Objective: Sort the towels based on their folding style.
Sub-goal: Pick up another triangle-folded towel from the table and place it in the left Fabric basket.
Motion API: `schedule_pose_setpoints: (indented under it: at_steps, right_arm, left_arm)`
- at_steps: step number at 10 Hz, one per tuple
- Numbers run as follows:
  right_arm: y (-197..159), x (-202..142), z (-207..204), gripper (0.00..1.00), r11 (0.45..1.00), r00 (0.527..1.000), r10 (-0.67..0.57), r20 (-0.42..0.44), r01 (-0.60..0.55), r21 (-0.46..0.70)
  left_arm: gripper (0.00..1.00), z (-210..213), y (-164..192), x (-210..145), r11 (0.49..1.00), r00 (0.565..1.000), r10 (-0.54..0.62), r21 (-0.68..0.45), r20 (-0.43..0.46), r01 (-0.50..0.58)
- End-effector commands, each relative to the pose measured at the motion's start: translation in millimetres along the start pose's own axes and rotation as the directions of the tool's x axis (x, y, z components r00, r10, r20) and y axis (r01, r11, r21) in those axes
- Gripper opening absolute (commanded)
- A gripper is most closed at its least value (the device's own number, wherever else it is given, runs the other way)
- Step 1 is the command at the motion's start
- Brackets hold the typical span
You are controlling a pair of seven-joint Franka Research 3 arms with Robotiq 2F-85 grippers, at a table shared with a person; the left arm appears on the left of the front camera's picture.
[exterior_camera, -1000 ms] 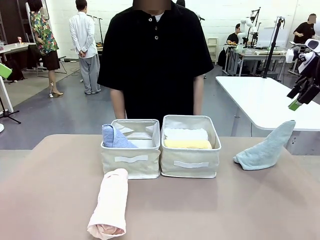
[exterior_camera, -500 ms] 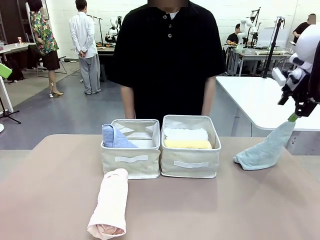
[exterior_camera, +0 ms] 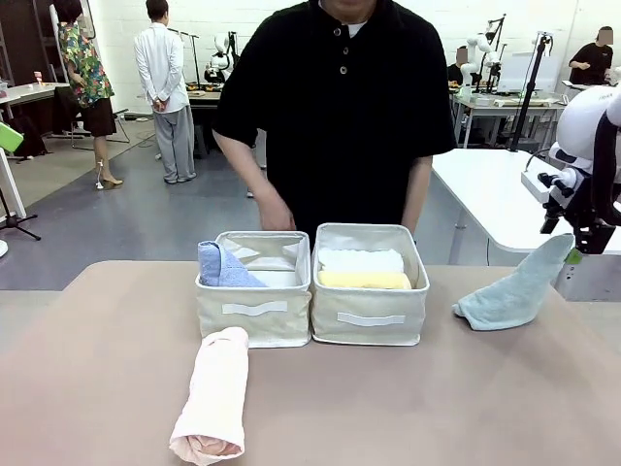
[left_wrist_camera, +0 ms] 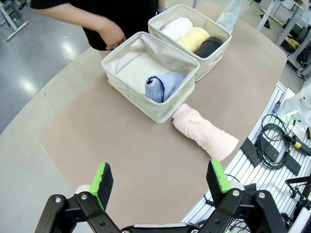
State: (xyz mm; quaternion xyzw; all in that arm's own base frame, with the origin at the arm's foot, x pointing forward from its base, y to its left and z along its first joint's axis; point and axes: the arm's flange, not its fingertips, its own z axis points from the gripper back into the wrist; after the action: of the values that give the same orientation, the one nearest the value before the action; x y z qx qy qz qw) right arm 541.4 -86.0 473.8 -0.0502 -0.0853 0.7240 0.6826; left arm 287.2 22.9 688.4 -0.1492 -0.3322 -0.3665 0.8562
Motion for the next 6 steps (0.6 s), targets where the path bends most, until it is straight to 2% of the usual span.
schedule_pose_setpoints:
  at_steps: [1,3,6]
  right_arm:
    - [-7.1,-2.5,-8.2,1.0,1.0,0.997,-0.023,-0.075,0.022,-0.006]
    - [-14.2,-7.4,-27.9,1.0,1.0,0.999,-0.018,-0.042,0.018,-0.006]
    - [-21.1,-5.9,-46.1,1.0,0.998,0.997,-0.045,0.066,0.043,0.038]
  left_arm:
    - [1.0,-0.3,0.3,0.3,1.0,1.0,-0.004,0.003,0.005,0.004]
    - [1.0,-0.3,0.3,0.3,1.0,1.0,-0.004,0.003,0.005,0.004]
    - [1.0,-0.3,0.3,0.3,1.0,1.0,-0.004,0.003,0.005,0.004]
